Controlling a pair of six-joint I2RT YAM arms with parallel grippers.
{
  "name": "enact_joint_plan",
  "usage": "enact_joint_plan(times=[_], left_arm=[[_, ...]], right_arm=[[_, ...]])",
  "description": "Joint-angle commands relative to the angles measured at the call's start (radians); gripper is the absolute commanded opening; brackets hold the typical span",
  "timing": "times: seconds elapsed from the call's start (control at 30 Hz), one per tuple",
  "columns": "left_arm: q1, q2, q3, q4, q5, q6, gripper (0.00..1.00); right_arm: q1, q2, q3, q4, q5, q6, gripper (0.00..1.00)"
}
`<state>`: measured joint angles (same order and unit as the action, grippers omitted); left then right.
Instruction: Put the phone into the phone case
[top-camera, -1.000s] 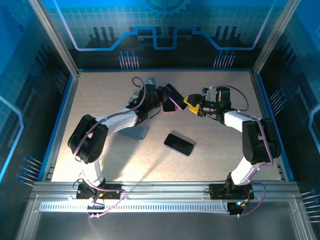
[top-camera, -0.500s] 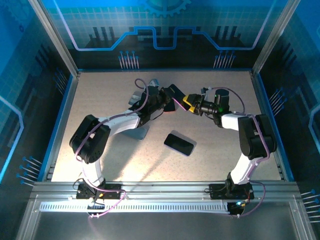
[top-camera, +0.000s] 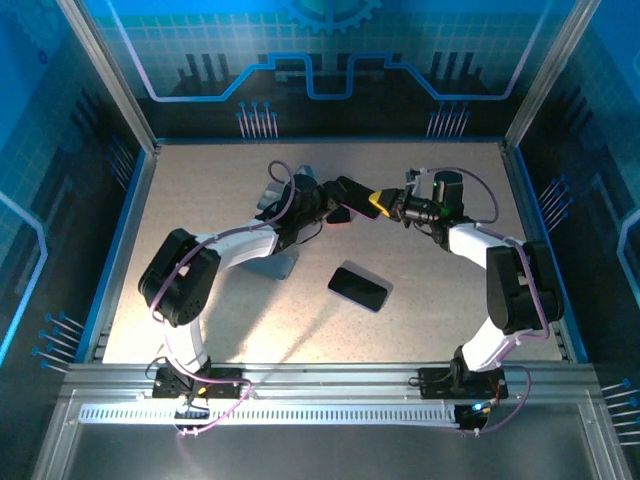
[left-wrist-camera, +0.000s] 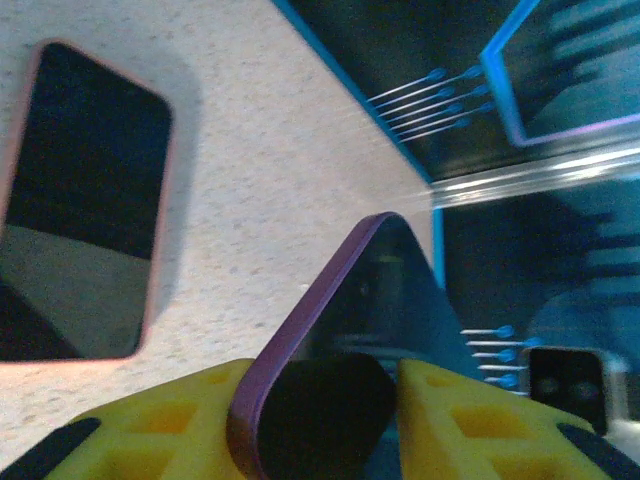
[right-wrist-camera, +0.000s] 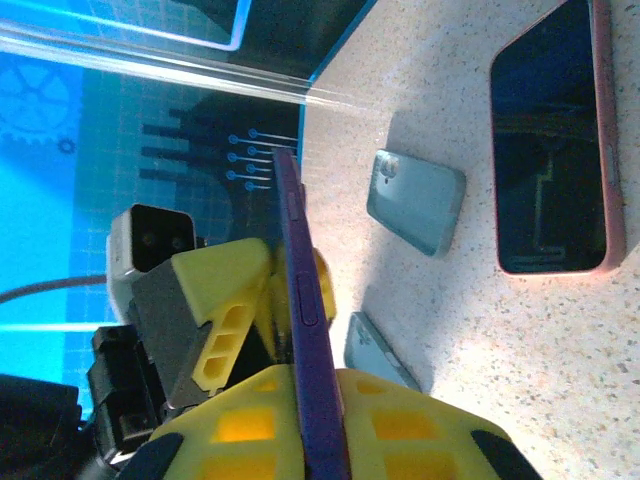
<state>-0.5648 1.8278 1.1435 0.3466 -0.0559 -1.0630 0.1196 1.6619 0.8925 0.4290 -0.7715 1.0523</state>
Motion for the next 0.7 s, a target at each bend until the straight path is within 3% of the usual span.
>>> enact_joint_plan(times=[0.0, 0.07, 0.37, 0.67], left_arm=[[-0.002, 0.001, 0.027, -0.088, 0.043, 0.103, 0.48], [0.016, 0.007, 0.024, -0.100, 0.070, 0.118, 0.53], [0.167, 0.047, -0.012, -0.155, 0.158, 0.183, 0.54], [0.227, 0.288, 0.312, -0.530, 0.093, 0.408, 0.48]], right_arm=[[0.012, -0.016, 0.035, -0.105, 0.024, -0.104, 0.00], [0.010, -0.016, 0.046, -0.130, 0.027, -0.119, 0.00], [0.000, 0.017, 0.137, -0.267, 0.018, -0.180, 0.00], [-0.011, 0.062, 0.223, -0.373, 0.012, -0.234, 0.00]])
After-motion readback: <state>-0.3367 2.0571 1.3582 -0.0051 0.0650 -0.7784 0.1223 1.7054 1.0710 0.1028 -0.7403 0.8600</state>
